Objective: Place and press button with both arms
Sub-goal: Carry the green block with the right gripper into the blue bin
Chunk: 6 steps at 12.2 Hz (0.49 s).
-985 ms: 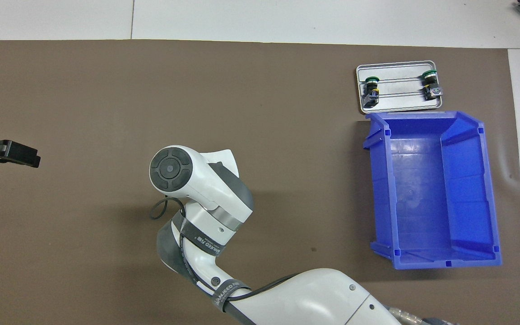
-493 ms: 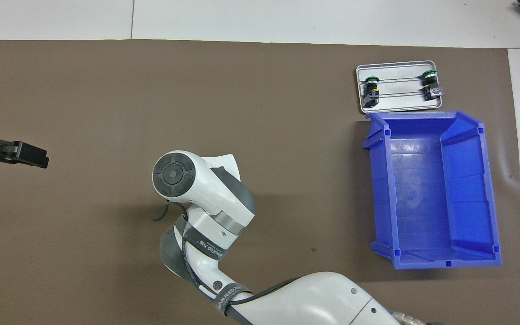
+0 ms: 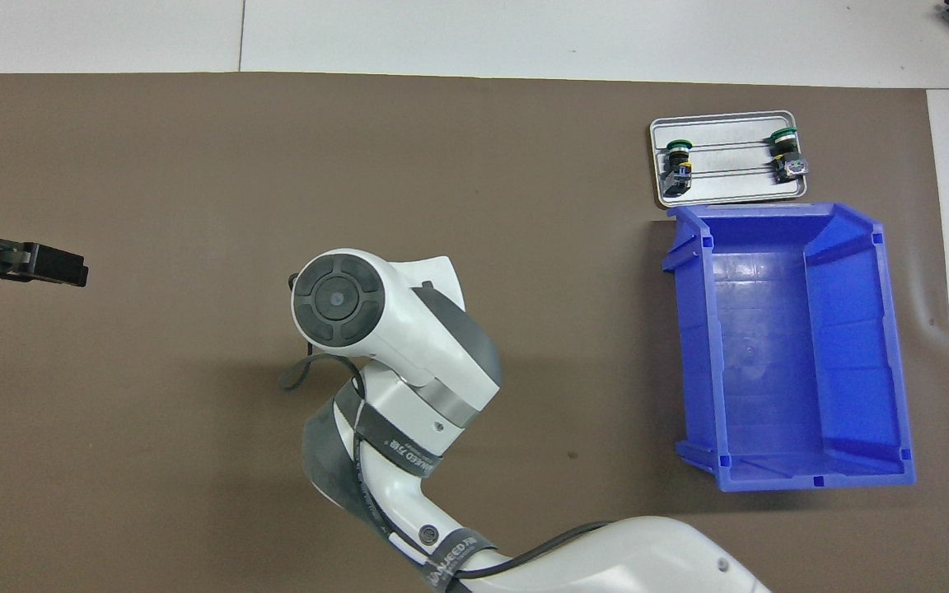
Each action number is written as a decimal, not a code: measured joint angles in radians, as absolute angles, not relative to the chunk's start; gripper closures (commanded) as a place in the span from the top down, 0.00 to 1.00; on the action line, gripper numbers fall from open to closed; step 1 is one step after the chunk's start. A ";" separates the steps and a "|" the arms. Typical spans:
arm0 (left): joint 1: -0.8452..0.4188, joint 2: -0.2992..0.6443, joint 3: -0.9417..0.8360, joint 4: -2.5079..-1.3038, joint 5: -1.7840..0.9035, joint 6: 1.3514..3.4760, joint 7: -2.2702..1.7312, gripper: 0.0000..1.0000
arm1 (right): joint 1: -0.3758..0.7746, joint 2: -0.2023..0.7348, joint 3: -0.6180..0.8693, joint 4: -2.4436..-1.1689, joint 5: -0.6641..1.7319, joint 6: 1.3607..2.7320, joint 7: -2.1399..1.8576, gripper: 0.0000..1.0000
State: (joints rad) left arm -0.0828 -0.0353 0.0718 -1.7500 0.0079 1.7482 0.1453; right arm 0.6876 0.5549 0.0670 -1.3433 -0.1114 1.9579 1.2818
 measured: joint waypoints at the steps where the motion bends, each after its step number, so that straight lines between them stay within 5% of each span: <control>1: -0.083 -0.035 0.072 -1.752 0.008 1.763 0.145 1.00 | 0.649 0.500 0.067 -1.384 -0.111 1.947 1.219 0.00; 6: -0.083 -0.037 0.072 -1.761 0.008 1.771 0.064 1.00 | 0.425 0.247 0.065 -1.632 -0.111 1.943 0.832 0.00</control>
State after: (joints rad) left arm -0.0829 -0.0372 0.0724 -1.7608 0.0079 1.7713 0.0636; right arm 0.4247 0.2472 0.0650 -1.6323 -0.1109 1.9428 0.8316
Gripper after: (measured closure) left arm 0.000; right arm 0.648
